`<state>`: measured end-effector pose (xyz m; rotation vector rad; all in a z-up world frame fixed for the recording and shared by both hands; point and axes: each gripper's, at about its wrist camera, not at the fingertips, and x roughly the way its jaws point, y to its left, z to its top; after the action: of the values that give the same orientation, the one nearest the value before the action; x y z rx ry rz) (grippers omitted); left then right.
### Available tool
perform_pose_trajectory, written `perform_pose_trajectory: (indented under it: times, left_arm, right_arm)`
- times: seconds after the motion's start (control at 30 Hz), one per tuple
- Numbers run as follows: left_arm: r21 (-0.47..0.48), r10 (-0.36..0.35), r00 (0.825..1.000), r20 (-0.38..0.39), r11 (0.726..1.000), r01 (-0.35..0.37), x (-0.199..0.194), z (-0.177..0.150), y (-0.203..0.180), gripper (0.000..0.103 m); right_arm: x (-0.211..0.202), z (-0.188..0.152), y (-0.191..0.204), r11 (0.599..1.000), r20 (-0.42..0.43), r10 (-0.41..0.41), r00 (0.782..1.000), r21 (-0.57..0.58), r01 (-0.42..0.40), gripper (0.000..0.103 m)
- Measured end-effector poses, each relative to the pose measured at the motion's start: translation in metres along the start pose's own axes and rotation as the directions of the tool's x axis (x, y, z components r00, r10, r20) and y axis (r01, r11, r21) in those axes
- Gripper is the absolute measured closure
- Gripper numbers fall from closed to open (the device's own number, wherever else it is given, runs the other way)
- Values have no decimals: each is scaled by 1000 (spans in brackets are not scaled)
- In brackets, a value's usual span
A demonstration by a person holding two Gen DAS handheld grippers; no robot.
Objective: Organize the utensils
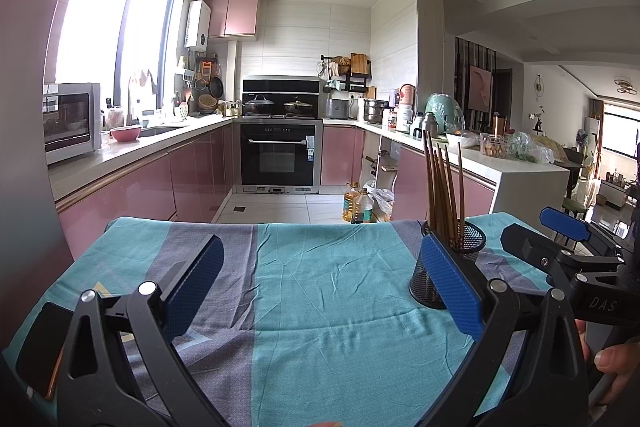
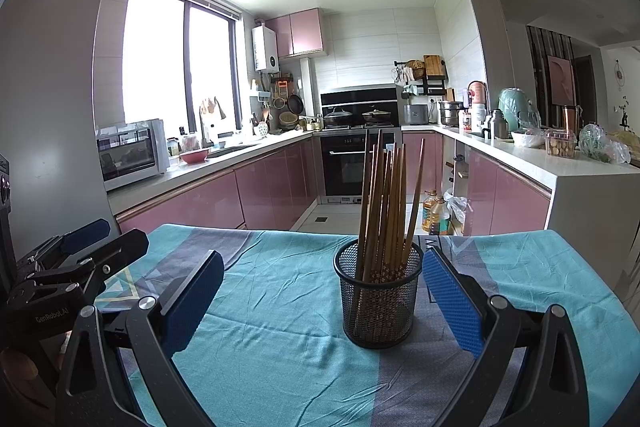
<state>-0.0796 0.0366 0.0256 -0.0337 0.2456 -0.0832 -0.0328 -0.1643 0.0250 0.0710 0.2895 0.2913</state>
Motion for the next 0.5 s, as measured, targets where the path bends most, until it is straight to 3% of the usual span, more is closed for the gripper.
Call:
perform_pose_trajectory:
  times: [0.5]
  left_arm:
    - [1, 19, 1000, 12, 1000, -19, -1, -1, 0, 6]
  right_arm:
    - [2, -3, -1, 1000, -9, 4, 1000, 10, -4, 7]
